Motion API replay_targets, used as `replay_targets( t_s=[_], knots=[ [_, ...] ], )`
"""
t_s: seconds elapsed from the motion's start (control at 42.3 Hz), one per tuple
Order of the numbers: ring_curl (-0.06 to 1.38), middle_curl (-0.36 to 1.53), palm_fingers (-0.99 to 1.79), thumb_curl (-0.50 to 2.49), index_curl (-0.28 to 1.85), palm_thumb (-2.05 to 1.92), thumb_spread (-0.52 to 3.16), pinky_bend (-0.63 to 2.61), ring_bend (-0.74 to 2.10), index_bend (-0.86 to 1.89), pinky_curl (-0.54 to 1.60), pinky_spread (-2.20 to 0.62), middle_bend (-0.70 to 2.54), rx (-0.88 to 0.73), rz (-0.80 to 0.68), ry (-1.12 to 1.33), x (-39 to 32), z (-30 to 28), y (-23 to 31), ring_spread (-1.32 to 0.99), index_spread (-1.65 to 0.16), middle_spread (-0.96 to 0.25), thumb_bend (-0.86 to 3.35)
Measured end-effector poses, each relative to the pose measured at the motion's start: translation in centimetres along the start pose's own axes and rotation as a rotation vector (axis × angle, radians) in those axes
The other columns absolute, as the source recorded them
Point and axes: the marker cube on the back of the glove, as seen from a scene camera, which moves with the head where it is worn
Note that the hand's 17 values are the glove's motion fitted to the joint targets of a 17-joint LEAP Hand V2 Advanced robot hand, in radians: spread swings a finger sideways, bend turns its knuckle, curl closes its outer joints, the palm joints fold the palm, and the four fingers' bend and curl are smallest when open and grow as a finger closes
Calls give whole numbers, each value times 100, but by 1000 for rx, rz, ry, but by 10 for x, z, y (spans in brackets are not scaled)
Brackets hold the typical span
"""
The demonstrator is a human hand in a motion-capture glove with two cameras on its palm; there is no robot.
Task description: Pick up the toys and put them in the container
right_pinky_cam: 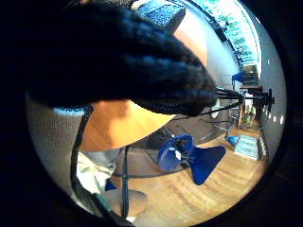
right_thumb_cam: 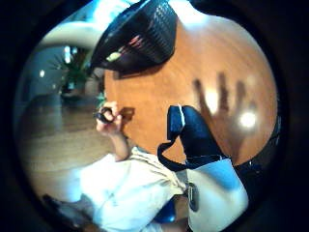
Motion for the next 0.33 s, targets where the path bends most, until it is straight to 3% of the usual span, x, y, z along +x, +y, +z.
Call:
replay_targets(
  t_s=[0.331],
  knots=[
    [11, 14, -21, 36, 38, 22, 143, 109, 14, 19, 33, 11, 10, -6, 14, 11, 3, -4, -3, 9, -31, 4, -1]
  ],
)
